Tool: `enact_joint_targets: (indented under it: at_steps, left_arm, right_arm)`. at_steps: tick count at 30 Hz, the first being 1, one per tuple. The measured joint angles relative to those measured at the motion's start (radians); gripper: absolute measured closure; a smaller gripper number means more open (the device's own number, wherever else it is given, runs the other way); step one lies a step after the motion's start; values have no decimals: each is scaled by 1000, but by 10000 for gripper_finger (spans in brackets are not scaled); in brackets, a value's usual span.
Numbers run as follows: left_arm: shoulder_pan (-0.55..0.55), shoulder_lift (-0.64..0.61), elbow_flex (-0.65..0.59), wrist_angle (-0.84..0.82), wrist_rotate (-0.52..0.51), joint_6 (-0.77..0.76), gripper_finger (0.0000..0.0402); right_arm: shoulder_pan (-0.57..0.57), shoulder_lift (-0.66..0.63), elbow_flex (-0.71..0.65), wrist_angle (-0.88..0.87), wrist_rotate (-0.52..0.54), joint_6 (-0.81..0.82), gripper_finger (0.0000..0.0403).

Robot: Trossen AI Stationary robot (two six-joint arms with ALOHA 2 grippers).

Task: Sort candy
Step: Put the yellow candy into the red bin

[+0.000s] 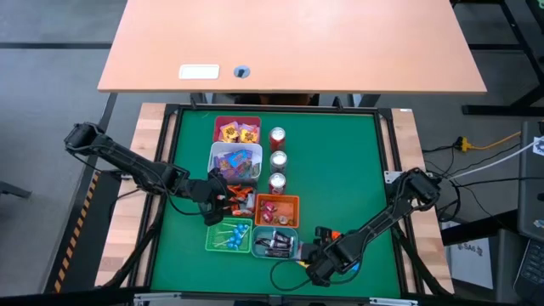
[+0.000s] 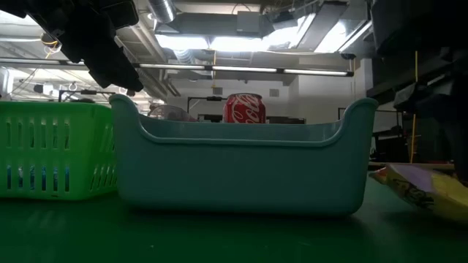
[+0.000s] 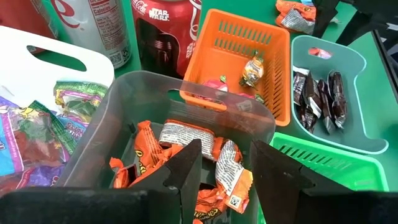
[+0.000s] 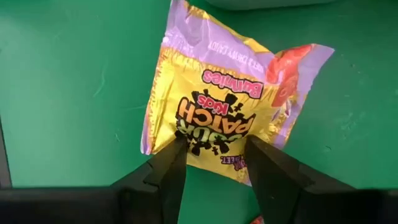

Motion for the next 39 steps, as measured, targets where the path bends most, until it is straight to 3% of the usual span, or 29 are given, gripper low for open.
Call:
enact_joint_targets:
  at_steps: [4,11,13,19,25,31,39]
  left_arm:
    - [0,0,0,0,0,0,276]
    - [0,0,0,0,0,0,276]
    - [0,0,0,4,0,0,276]
    - [0,0,0,14,0,0,276]
    - [-1,0,0,110,16,76,276]
    - [-9,0,0,304,39,213,276]
    - [-13,0,0,457,39,145,276]
  right_arm:
    - [0,1,0,0,-2,0,272]
    - [0,-3,-2,0,-10,0,379]
    - [0,-10,-2,-1,-17,0,393]
    - [0,-42,39,-90,-27,-18,383]
    - [-24,-77,157,-301,-6,-27,395]
    - [-87,-86,303,-453,116,-140,396]
    - [-227,-87,400,-430,342,-428,396]
